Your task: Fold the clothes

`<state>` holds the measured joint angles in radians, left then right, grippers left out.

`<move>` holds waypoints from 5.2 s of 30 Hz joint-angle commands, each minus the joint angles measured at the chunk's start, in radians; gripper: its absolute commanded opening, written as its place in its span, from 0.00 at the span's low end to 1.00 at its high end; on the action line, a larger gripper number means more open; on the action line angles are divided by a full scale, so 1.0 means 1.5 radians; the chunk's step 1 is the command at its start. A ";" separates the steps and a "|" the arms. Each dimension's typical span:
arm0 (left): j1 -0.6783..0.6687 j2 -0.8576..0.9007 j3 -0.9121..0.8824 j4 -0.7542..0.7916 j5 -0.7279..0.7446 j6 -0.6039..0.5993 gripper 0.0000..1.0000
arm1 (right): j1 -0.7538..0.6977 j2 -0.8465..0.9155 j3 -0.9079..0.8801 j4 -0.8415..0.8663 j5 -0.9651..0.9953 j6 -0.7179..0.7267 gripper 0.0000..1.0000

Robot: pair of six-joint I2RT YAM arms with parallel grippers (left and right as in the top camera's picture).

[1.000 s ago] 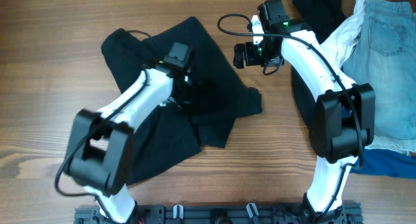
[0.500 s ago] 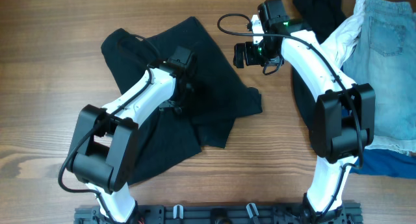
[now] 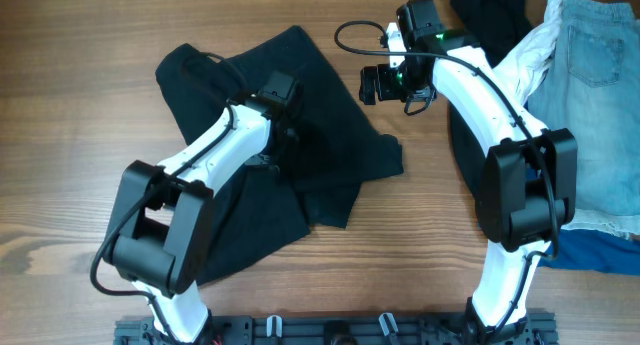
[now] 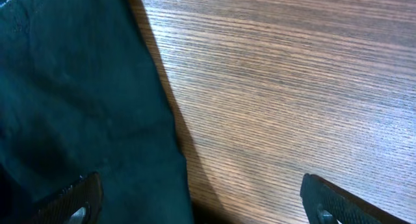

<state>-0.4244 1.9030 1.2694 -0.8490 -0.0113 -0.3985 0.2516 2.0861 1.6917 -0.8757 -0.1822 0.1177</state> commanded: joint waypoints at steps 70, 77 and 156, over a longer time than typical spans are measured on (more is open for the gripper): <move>0.493 -0.448 -0.011 -0.005 0.182 0.053 0.80 | 0.129 0.186 -0.002 0.297 -0.034 -0.007 0.77; 0.428 -0.436 -0.017 -0.006 0.155 0.054 0.79 | 0.135 0.186 -0.002 0.301 -0.034 -0.007 0.19; 0.117 -0.001 -0.013 0.338 0.140 0.450 0.04 | -0.037 -0.010 0.219 -0.105 0.017 -0.026 1.00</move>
<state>-0.2493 1.9190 1.2469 -0.3096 0.1852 0.2684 0.1917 2.0682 2.0285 -1.0325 -0.1707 0.0879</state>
